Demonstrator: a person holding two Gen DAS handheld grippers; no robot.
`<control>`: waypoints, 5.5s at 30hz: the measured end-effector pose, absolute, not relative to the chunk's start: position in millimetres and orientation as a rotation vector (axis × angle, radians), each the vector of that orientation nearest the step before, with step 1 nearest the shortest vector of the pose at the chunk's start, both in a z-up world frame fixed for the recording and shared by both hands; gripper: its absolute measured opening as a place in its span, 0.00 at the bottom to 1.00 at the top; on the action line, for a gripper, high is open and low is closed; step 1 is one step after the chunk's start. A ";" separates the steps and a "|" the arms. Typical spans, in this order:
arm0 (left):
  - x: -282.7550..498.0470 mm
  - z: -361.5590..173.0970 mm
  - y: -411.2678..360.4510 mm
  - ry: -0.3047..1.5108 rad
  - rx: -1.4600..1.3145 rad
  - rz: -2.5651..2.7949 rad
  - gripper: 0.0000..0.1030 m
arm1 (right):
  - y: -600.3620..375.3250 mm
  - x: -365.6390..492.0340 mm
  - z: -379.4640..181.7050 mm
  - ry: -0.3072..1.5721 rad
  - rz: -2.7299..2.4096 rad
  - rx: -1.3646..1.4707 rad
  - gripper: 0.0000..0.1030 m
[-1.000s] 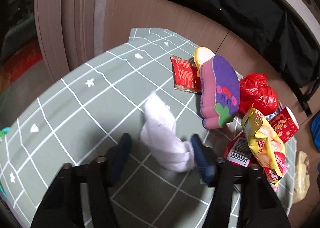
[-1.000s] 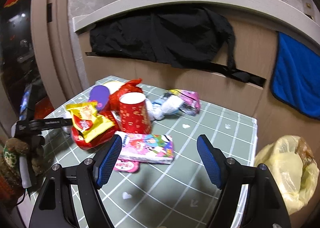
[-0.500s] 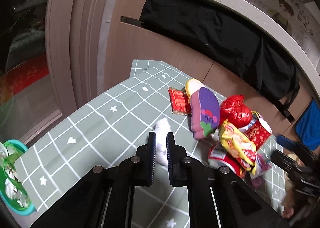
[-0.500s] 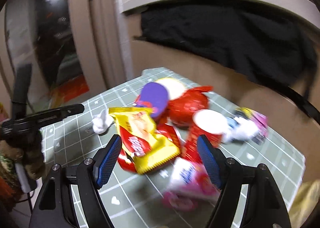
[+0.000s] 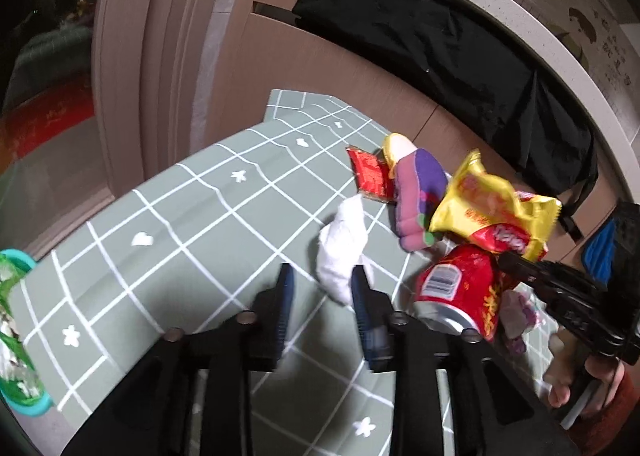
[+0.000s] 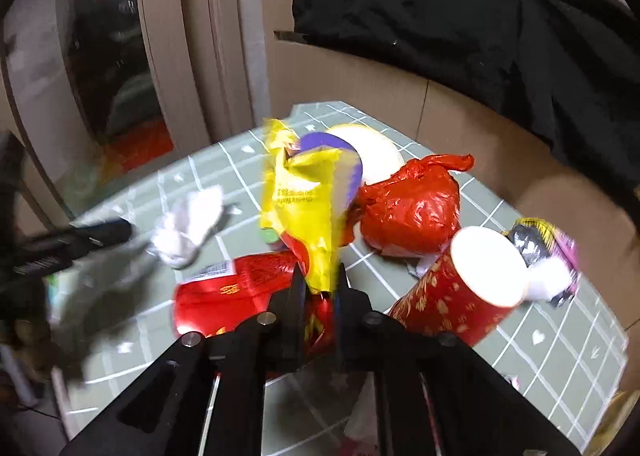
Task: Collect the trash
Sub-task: 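Grasp the white tissue with the left tool while the right tool grasps the yellow snack bag, then carry the tissue and snack bag with both tools over the yellow bin, then open both tools to drop the tissue and snack bag into the bin, then move both tools back to the table and grasp the red can with the left tool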
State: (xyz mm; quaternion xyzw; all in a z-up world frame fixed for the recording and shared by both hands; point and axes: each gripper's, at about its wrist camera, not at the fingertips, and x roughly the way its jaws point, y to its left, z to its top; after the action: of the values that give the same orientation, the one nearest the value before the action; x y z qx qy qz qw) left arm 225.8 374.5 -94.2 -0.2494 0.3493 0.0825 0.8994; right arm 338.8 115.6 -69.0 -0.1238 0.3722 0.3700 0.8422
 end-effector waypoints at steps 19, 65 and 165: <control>297.5 -108.1 351.7 0.854 -0.471 0.201 0.12 | 17.2 295.2 -30.6 0.726 0.709 -0.137 0.09; 245.8 11.1 195.1 0.601 -0.250 -0.027 0.11 | -81.1 313.8 -84.3 0.854 0.770 -0.023 0.16; 275.1 -43.1 265.7 0.661 -0.457 0.053 0.73 | -153.0 303.3 -1.6 0.658 0.429 0.069 0.49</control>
State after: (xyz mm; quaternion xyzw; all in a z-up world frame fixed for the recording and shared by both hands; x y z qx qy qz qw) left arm 275.1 265.7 -43.1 -0.2223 0.3217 0.0256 0.9200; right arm 303.3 -153.0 -1.6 0.0336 0.3204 0.2089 0.9233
